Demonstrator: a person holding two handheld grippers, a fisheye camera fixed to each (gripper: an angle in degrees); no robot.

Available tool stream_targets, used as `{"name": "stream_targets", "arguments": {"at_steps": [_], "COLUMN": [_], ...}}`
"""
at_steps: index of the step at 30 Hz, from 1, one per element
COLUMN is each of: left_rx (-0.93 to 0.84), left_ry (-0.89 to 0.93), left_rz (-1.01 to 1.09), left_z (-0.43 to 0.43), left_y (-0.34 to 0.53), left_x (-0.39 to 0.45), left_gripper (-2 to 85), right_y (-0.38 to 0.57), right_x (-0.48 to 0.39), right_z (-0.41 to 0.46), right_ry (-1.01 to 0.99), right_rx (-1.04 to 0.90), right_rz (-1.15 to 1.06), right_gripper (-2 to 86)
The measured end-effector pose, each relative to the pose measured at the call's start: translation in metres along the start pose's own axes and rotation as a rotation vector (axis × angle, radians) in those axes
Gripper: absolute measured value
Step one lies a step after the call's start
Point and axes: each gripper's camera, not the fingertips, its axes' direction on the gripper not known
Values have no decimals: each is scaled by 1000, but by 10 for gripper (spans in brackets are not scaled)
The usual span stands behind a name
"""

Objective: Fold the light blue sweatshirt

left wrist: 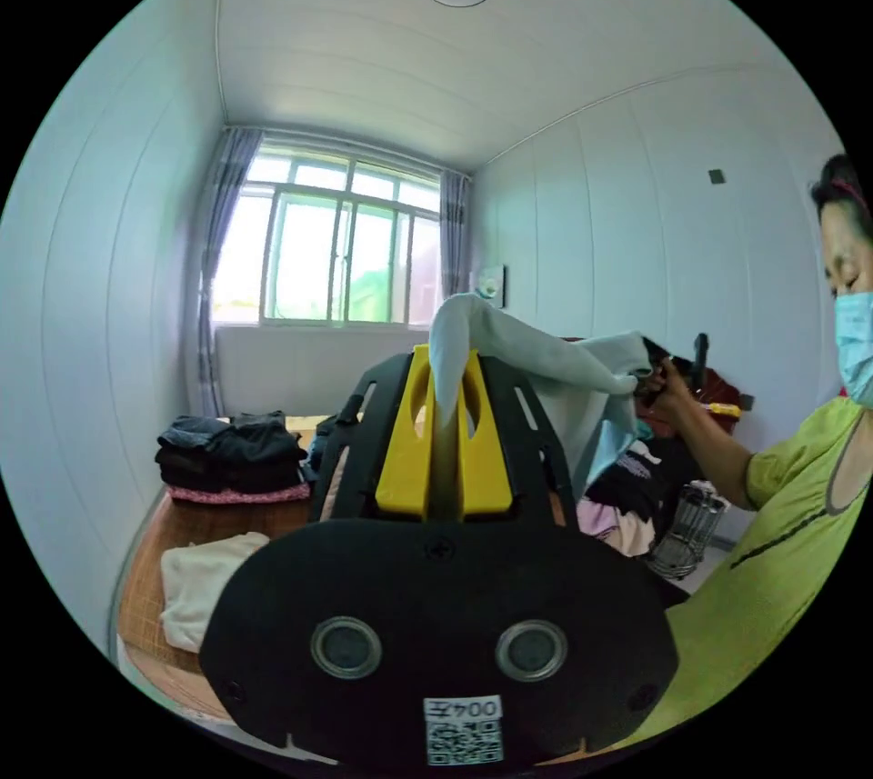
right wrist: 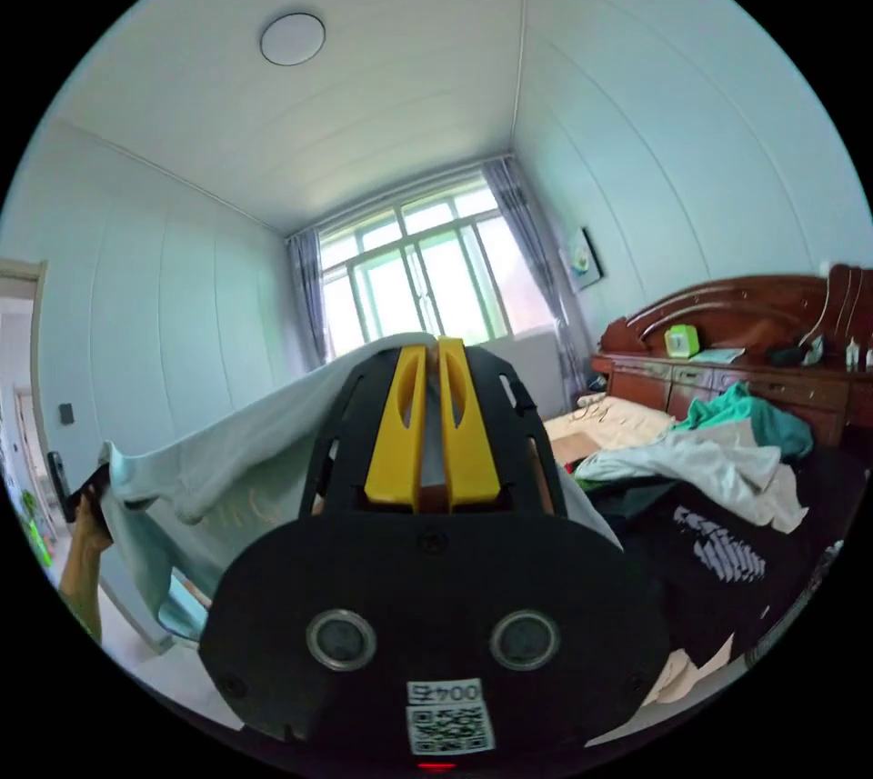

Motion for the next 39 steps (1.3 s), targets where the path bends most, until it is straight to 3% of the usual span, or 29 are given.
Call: {"name": "stream_targets", "arguments": {"at_steps": [6,14,21,28,31,33,35,39], "left_rx": [101,191,124,-25,-114,-172,-165,-246], "left_ry": [-205,-357,-456,-469,-460,-423,-387,-325], "left_rz": [102,117,105,61,28,-23,-172,-430], "left_z": [-63,-151,-110,65,197,289,400,500], "left_y": [-1,-3,8,48,72,99,157,248], "left_x": [91,194,217,158,96,44,-31,-104], "left_gripper": [17,24,27,41,55,73,110,128], "right_y": [5,26,49,62,71,87,102,142], "right_x": [-55,-92,-111,-113,-107,-98,-83,-49], "right_z": [-65,-117,-84,38,146,263,346,429], "right_ry": [126,138,163,215,257,312,360,422], "right_rx": [159,211,146,-27,-133,-299,-480,-708], "right_rz": [-231,-404,-453,-481,-473,-504,-493,-499], "right_gripper": [12,20,33,34,36,41,51,116]}}
